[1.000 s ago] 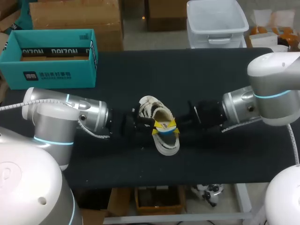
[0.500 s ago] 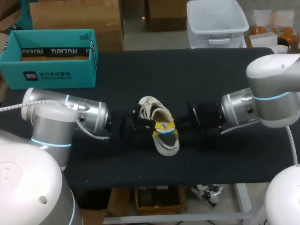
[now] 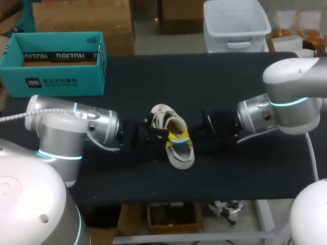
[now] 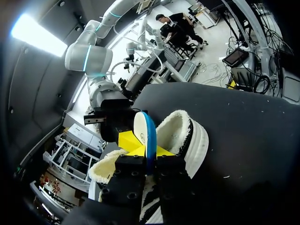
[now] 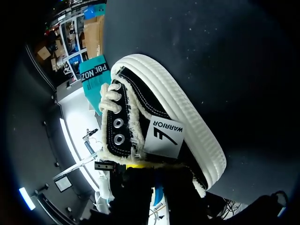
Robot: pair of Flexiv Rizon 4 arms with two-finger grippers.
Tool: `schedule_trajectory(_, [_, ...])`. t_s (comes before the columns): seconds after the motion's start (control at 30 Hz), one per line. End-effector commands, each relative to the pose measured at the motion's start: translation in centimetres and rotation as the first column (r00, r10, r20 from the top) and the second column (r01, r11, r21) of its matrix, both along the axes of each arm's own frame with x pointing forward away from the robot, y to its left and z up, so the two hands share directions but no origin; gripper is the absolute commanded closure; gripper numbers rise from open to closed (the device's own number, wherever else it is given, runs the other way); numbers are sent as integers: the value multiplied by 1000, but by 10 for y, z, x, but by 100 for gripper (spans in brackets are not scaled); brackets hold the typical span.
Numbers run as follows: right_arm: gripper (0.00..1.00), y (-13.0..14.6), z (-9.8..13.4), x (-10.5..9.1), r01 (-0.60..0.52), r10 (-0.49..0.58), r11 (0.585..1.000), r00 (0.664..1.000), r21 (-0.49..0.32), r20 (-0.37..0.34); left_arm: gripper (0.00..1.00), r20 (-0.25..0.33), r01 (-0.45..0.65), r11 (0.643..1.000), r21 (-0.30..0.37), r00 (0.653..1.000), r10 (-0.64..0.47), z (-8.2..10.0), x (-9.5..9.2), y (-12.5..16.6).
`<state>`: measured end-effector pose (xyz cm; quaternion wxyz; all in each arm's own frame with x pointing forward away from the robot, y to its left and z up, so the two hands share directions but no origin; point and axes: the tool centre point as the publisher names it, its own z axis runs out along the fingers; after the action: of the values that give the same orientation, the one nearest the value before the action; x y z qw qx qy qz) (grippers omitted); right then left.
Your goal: Open the shoe tongue, take the insole out of the shoe, put the insole back into the shoe, and pack the shoe into the shoebox
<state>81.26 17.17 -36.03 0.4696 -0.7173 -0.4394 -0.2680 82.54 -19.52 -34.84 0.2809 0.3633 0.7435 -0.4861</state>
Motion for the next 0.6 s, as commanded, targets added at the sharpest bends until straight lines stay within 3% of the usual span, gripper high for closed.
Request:
schedule_trajectory(0.03, [80, -1, -2, 2, 1, -1, 1000, 1000, 0, -2, 100, -2, 4, 1000, -2, 1000, -4, -2, -2, -4])
schedule_trajectory(0.1, [53, -3, 3, -3, 10, -10, 1000, 1000, -7, 4, 100, -1, 8, 1000, -2, 1000, -8, -1, -3, -5])
schedule_trajectory(0.17, [33, -5, 6, -7, 18, -18, 1000, 1000, -17, 11, 100, 0, 10, 1000, -2, 1000, -10, -1, -4, -5])
schedule_trajectory(0.2, [29, -7, 11, -12, 27, -27, 999, 999, -26, 19, 100, 2, 12, 1000, -2, 1000, -12, -1, -5, -6])
schedule_trajectory(0.33, [51, -9, 21, -21, 39, -37, 998, 999, -44, 32, 100, 6, 15, 1000, -1, 1000, -15, 0, -6, -6])
schedule_trajectory(0.6, [79, -6, 24, -26, 34, -33, 998, 999, -50, 35, 100, 11, 12, 1000, -5, 1000, -12, 1, -7, -6])
